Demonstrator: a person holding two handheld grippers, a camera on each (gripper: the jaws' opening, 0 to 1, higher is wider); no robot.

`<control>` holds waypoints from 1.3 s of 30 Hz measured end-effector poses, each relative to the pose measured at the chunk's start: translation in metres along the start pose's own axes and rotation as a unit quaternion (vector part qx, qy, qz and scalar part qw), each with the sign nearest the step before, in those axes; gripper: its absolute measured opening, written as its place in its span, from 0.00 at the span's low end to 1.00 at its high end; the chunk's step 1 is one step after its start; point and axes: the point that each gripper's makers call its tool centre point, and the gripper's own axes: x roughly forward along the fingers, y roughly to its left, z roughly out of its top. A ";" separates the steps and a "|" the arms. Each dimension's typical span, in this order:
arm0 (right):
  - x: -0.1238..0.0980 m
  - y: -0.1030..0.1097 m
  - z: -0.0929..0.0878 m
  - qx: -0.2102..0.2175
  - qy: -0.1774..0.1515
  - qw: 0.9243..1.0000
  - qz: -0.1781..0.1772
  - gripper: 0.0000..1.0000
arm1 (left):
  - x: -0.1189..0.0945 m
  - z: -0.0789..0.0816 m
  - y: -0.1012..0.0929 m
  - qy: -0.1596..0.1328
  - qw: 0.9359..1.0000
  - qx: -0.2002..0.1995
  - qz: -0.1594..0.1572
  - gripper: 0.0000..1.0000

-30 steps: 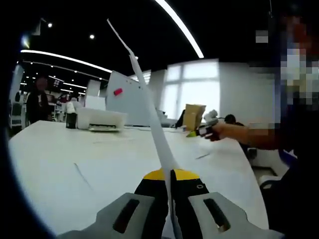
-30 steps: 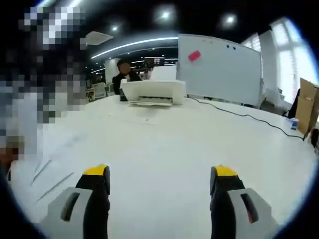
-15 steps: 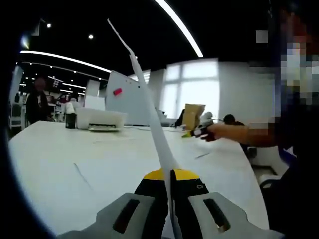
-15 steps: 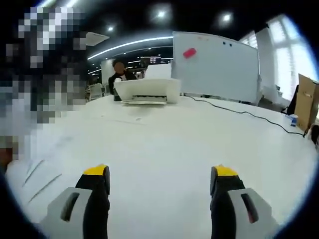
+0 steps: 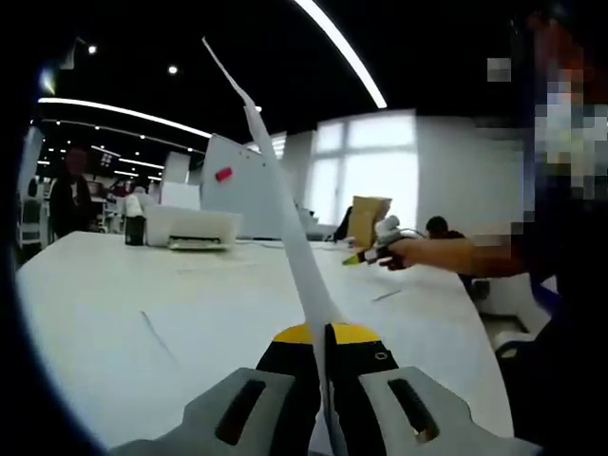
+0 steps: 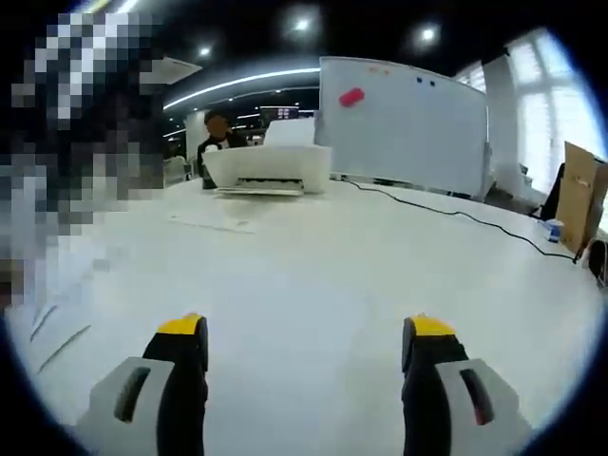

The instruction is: Organize the stack of printing papers by aligning and flattening the scattered papers on the table

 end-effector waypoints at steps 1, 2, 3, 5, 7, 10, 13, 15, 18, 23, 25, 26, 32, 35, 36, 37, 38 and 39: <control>0.001 -0.001 -0.001 -0.002 0.002 1.000 -0.001 0.80 | 0.000 0.000 0.000 0.000 1.000 0.000 0.000 0.06; 0.004 -0.002 -0.002 -0.009 0.005 1.000 -0.002 0.80 | 0.000 0.000 0.000 0.000 1.000 -0.001 0.001 0.06; 0.004 -0.002 -0.002 -0.011 0.006 1.000 -0.001 0.80 | 0.000 0.000 0.001 0.000 1.000 -0.001 0.001 0.06; 0.005 -0.002 -0.002 -0.014 0.006 1.000 0.000 0.80 | 0.000 0.000 0.001 0.000 1.000 -0.001 0.002 0.06; 0.008 -0.003 -0.001 -0.021 0.003 1.000 0.003 0.80 | 0.000 -0.001 0.001 0.002 1.000 0.000 0.002 0.06; 0.012 -0.004 -0.002 -0.023 0.004 1.000 0.007 0.80 | 0.001 -0.002 0.001 0.004 1.000 0.002 0.002 0.06; 0.015 -0.003 -0.006 -0.038 0.009 0.999 0.011 0.80 | 0.000 -0.001 0.002 0.005 1.000 0.001 0.001 0.06; 0.016 -0.003 -0.007 -0.042 0.009 0.999 0.015 0.81 | 0.000 -0.001 0.002 0.005 1.000 0.001 0.001 0.06; 0.016 -0.004 -0.010 -0.040 0.009 0.999 0.016 0.82 | 0.000 -0.001 0.003 0.004 1.000 -0.001 0.001 0.06; 0.018 -0.007 -0.014 -0.040 0.012 0.999 0.017 0.82 | 0.000 -0.001 0.004 0.005 1.000 0.000 0.001 0.06; 0.019 -0.004 -0.017 -0.040 0.015 0.999 0.021 0.82 | -0.001 -0.001 0.004 0.005 1.000 0.000 0.002 0.06; 0.019 -0.004 -0.017 -0.039 0.015 0.999 0.023 0.82 | -0.001 -0.001 0.005 0.005 1.000 -0.001 0.002 0.06; 0.021 -0.004 -0.025 -0.034 0.025 0.999 0.025 0.82 | -0.001 -0.001 0.006 0.006 1.000 -0.001 0.002 0.06; 0.022 -0.003 -0.026 -0.025 0.020 0.999 0.027 0.82 | -0.001 -0.002 0.006 0.007 1.000 0.000 0.002 0.06; 0.023 -0.004 -0.027 -0.020 0.018 0.999 0.029 0.82 | -0.001 -0.002 0.007 0.007 1.000 0.000 0.002 0.06; 0.024 -0.004 -0.028 -0.012 0.016 0.999 0.030 0.83 | 0.000 -0.002 0.007 0.008 1.000 0.001 0.002 0.06; 0.024 -0.005 -0.029 -0.004 0.015 0.999 0.030 0.83 | 0.000 -0.003 0.007 0.009 1.000 0.002 0.001 0.06; 0.023 -0.004 -0.029 -0.006 0.012 0.999 0.030 0.84 | 0.000 -0.003 0.007 0.010 1.000 0.002 0.001 0.06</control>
